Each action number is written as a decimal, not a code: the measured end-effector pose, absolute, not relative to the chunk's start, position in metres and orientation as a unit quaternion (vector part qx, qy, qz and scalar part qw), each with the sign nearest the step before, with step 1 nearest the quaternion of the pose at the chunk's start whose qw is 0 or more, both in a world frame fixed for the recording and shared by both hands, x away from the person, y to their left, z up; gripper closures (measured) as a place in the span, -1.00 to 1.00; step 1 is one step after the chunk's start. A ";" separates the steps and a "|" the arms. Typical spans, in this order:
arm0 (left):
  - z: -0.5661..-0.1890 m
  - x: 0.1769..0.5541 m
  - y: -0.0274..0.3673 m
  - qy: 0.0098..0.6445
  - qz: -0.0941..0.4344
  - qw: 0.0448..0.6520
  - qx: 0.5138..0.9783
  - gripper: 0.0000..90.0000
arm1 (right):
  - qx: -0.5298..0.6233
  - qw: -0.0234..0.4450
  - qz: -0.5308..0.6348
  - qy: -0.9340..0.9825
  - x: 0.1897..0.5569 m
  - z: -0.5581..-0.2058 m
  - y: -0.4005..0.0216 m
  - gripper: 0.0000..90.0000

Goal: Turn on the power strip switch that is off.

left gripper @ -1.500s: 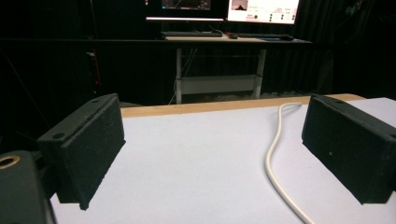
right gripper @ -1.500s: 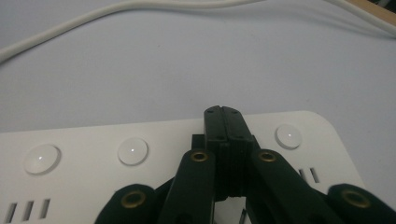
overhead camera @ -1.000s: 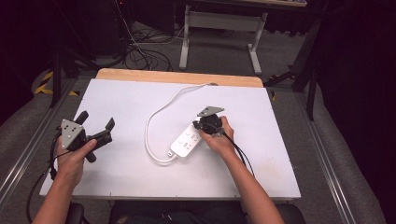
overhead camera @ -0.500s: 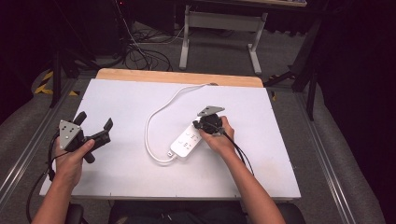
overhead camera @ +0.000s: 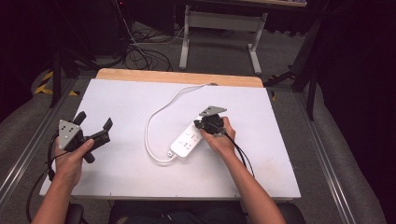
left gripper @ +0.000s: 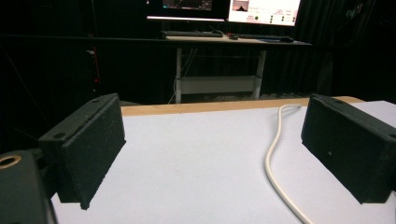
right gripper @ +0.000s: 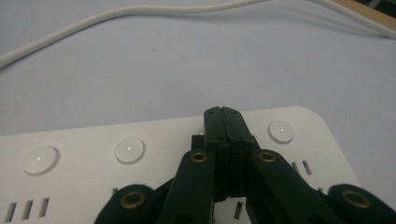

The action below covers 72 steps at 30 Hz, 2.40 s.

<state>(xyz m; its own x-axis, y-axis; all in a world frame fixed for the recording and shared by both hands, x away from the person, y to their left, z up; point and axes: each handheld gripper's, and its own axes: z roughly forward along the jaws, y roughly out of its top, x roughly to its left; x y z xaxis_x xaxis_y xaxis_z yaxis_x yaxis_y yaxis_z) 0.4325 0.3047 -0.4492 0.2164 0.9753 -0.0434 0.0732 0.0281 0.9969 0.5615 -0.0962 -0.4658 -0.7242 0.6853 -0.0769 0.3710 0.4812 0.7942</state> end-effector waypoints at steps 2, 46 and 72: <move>-0.449 0.432 0.305 0.470 0.415 0.543 0.559 -0.85 | 0.312 0.200 0.400 0.838 0.560 -0.465 -0.098 1.00; -0.449 0.436 0.302 0.465 0.411 0.545 0.563 -0.85 | 0.311 0.235 0.600 0.699 0.513 -0.413 -0.199 1.00; -0.449 0.436 0.304 0.467 0.411 0.549 0.558 -0.87 | 0.277 0.262 0.642 0.666 0.492 -0.418 -0.224 0.84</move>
